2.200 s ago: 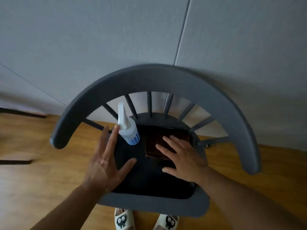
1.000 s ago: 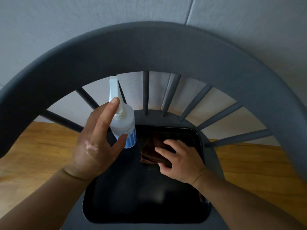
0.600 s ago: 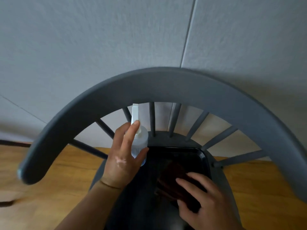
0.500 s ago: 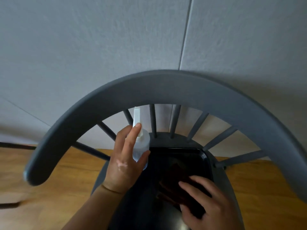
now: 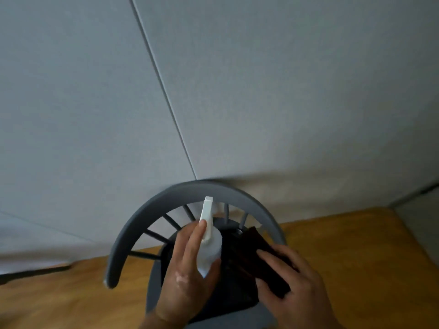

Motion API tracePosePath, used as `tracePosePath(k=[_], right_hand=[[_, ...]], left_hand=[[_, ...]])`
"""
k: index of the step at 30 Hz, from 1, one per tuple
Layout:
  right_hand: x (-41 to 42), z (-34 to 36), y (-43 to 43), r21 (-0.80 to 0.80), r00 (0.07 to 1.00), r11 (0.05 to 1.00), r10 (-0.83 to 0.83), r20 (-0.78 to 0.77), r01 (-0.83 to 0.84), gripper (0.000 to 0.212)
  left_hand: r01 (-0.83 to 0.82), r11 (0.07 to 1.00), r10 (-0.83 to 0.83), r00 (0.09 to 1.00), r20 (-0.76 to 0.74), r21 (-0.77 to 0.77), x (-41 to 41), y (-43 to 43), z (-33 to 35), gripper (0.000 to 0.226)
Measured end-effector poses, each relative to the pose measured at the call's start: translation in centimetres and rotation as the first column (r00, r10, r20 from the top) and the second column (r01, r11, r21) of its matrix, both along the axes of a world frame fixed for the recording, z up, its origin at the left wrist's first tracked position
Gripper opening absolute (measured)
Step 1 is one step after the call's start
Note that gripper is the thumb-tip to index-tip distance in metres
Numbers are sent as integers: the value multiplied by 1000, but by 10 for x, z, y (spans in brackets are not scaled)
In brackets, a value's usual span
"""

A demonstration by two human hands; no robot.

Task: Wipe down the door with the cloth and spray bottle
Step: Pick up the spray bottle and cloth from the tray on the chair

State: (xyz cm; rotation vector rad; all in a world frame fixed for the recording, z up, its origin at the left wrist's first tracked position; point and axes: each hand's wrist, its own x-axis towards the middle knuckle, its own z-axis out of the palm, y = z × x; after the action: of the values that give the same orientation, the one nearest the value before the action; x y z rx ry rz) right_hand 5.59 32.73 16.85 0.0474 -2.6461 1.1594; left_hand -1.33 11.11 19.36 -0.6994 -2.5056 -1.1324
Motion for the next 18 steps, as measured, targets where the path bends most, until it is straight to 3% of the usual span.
tracePosePath(k=[4,6,10,14,16,18], right_hand=[[23,93,32,23,989,989,-144,-35,145,44],[21,113,37,44,982,984,-166,-86,171,45],[52,155,50,79,945,953,-274,-178,291,46],[86,168,54,94,891,899,-402,-211,428,47],[102,172,52,111,862,867,-454,-227,486,47],[117,178,52,118,830,832,-508,-231,543,48]], left_hand=[[82,996,-81,996,34,-39,10,38,84,105],[71,997,-71,995,67,2,10,45,101,111],[207,975,-214,973,90,86,19,69,147,109],[267,929,-345,877,335,258,27,86,164,122],[305,906,-408,817,408,295,31,95,167,105],[342,904,-421,818,391,258,34,107,173,76]])
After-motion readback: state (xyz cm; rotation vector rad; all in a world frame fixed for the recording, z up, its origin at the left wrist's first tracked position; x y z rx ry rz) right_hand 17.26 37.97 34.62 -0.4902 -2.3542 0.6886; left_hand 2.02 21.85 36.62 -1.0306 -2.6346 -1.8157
